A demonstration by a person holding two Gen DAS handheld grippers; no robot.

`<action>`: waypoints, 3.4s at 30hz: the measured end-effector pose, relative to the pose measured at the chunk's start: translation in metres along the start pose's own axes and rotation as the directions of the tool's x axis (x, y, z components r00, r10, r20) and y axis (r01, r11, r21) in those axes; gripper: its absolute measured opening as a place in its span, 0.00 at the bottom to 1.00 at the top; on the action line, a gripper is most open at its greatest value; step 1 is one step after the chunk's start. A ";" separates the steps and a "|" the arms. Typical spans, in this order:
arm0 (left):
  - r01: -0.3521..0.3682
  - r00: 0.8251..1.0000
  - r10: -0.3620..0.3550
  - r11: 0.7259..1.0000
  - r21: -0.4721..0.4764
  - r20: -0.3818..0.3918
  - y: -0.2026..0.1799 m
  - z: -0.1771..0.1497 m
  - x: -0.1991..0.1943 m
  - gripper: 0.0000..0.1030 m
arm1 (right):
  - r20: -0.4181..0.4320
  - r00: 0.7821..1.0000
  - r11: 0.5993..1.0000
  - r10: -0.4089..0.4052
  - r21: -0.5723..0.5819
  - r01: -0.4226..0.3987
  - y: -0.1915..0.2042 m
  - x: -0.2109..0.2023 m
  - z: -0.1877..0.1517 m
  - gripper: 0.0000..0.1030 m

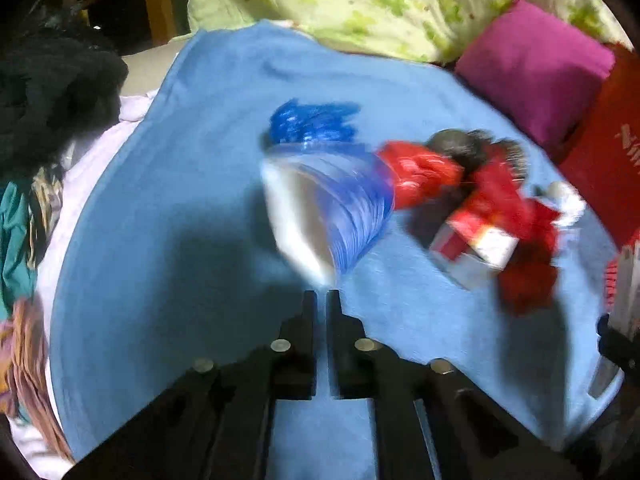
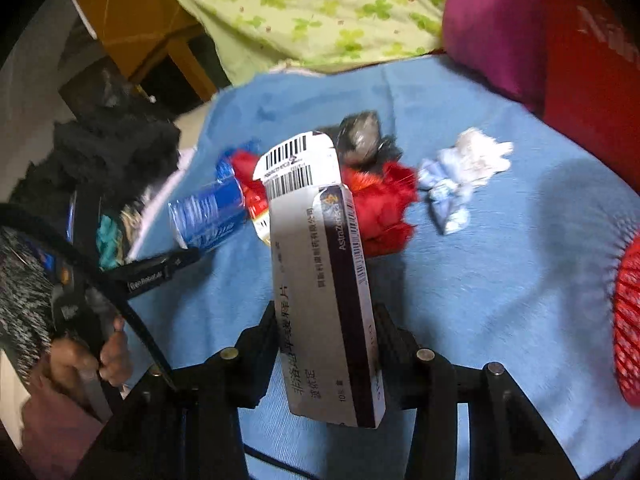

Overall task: Collect trash
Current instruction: 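Grasp the white medicine box with the right tool while the left tool grasps the blue toothpaste box, then carry both boxes over the red mesh basket and open both tools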

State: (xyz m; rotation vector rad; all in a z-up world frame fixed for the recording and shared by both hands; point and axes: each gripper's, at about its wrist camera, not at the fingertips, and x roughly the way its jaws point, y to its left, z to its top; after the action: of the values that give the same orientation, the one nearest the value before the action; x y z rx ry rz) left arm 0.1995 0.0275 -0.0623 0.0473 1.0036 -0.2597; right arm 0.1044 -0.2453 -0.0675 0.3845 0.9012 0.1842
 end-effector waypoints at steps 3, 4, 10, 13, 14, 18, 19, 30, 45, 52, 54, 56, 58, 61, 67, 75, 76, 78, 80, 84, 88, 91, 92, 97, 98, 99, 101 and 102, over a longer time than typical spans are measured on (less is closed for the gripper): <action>-0.047 0.998 0.043 0.996 0.075 0.051 -0.022 -0.006 -0.021 0.02 | 0.058 0.998 1.000 0.005 0.010 -0.006 -0.008 -0.036 0.000 0.46; -0.074 0.996 0.068 0.993 0.096 0.062 -0.028 -0.007 -0.022 0.02 | 0.088 0.996 1.000 -0.004 0.017 0.002 -0.012 -0.053 0.000 0.46; -0.066 0.997 0.065 0.998 0.019 0.041 -0.015 -0.009 -0.025 0.02 | 0.168 0.985 0.999 -0.030 0.040 0.023 -0.027 -0.107 -0.004 0.46; -0.038 0.998 0.039 0.999 -0.023 0.042 -0.004 -0.012 -0.024 0.32 | 0.178 0.983 0.998 -0.043 0.047 0.035 -0.033 -0.115 -0.007 0.46; -0.047 0.997 0.049 0.998 -0.033 0.056 -0.003 -0.012 -0.024 0.63 | 0.175 0.984 0.998 -0.044 0.049 0.036 -0.033 -0.114 -0.009 0.46; -0.102 0.987 0.100 0.995 0.008 0.123 -0.013 -0.007 -0.017 0.85 | 0.140 0.990 0.998 -0.034 0.060 0.026 -0.032 -0.095 -0.009 0.46; -0.130 0.987 0.125 0.991 0.042 0.104 -0.018 -0.003 -0.006 0.85 | 0.130 0.991 0.998 -0.034 0.056 0.026 -0.032 -0.089 -0.011 0.46; -0.019 1.000 0.018 0.999 0.040 0.011 0.020 0.033 0.059 0.81 | 0.082 0.995 0.998 -0.062 0.015 0.061 -0.027 -0.058 -0.013 0.46; -0.037 0.996 0.032 0.998 0.054 0.089 -0.014 0.012 0.022 0.02 | 0.141 0.987 0.997 -0.072 0.028 0.069 -0.023 -0.078 -0.018 0.46; -0.044 0.991 0.038 0.998 0.052 0.126 -0.018 -0.005 -0.001 0.01 | 0.200 0.977 0.996 -0.075 0.052 0.065 -0.034 -0.114 -0.025 0.46; -0.045 0.990 0.036 0.997 0.065 0.134 -0.020 -0.006 -0.006 0.01 | 0.207 0.976 0.996 -0.072 0.059 0.061 -0.037 -0.121 -0.026 0.46; -0.052 0.990 0.043 0.997 0.058 0.135 -0.018 -0.005 -0.008 0.01 | 0.207 0.977 0.996 -0.059 0.071 0.045 -0.039 -0.124 -0.027 0.46; -0.044 0.990 0.037 0.998 0.046 0.134 -0.011 0.000 -0.006 0.03 | 0.204 0.978 0.996 -0.051 0.079 0.035 -0.040 -0.125 -0.029 0.46; -0.034 0.994 0.029 0.999 0.042 0.106 0.000 0.008 0.003 0.72 | 0.193 0.980 0.996 -0.059 0.077 0.044 -0.036 -0.121 -0.030 0.47; 0.020 0.997 -0.024 0.998 0.052 0.073 0.013 0.025 0.037 0.83 | 0.149 0.987 0.996 -0.060 0.074 0.049 -0.032 -0.095 -0.027 0.48; 0.091 0.994 -0.093 0.995 0.041 0.049 0.003 0.033 0.067 0.51 | 0.116 0.990 0.995 -0.084 0.055 0.078 -0.026 -0.069 -0.024 0.48; 0.092 0.994 -0.095 0.995 0.047 0.061 0.001 0.031 0.064 0.49 | 0.120 0.989 0.995 -0.087 0.056 0.081 -0.027 -0.069 -0.025 0.48; 0.074 0.994 -0.078 0.996 0.048 0.079 -0.004 0.027 0.054 0.42 | 0.128 0.988 0.995 -0.085 0.063 0.078 -0.027 -0.072 -0.025 0.48; 0.061 0.992 -0.065 0.997 0.045 0.104 -0.007 0.023 0.041 0.40 | 0.143 0.986 0.995 -0.081 0.063 0.073 -0.028 -0.078 -0.026 0.48; 0.039 0.984 -0.049 0.997 0.059 0.172 -0.015 0.010 0.005 0.40 | 0.193 0.979 0.996 -0.070 0.069 0.058 -0.033 -0.100 -0.027 0.48; 0.039 0.968 -0.066 0.993 0.113 0.244 -0.032 -0.001 -0.044 0.40 | 0.265 0.960 0.993 -0.091 0.096 0.067 -0.049 -0.133 -0.026 0.48; 0.081 0.942 -0.143 0.975 0.205 0.305 -0.067 -0.004 -0.091 0.40 | 0.323 0.938 0.987 -0.124 0.135 0.084 -0.067 -0.162 -0.025 0.48; 0.096 0.932 -0.173 0.966 0.241 0.319 -0.082 -0.003 -0.104 0.41 | 0.341 0.930 0.984 -0.135 0.154 0.086 -0.074 -0.172 -0.024 0.48; 0.184 0.896 -0.318 0.901 0.392 0.310 -0.177 0.014 -0.135 0.41 | 0.406 0.888 0.958 -0.218 0.263 0.115 -0.119 -0.226 -0.026 0.48; 0.213 0.890 -0.349 0.887 0.410 0.294 -0.196 0.017 -0.137 0.41 | 0.406 0.883 0.951 -0.235 0.283 0.123 -0.128 -0.234 -0.026 0.48; 0.243 0.883 -0.381 0.871 0.427 0.275 -0.217 0.020 -0.138 0.41 | 0.404 0.880 0.946 -0.249 0.298 0.131 -0.133 -0.240 -0.027 0.48; 0.268 0.874 -0.415 0.844 0.464 0.251 -0.256 0.023 -0.135 0.42 | 0.388 0.878 0.928 -0.280 0.344 0.144 -0.154 -0.251 -0.029 0.48; 0.270 0.873 -0.424 0.832 0.485 0.242 -0.278 0.023 -0.132 0.42 | 0.384 0.879 0.924 -0.283 0.355 0.142 -0.159 -0.254 -0.029 0.48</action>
State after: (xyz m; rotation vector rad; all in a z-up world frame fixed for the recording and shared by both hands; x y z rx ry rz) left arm 0.0856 -0.2196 0.0830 0.2211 0.5814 -0.8111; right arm -0.0748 -0.4640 0.0369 0.5935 0.5250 -0.2531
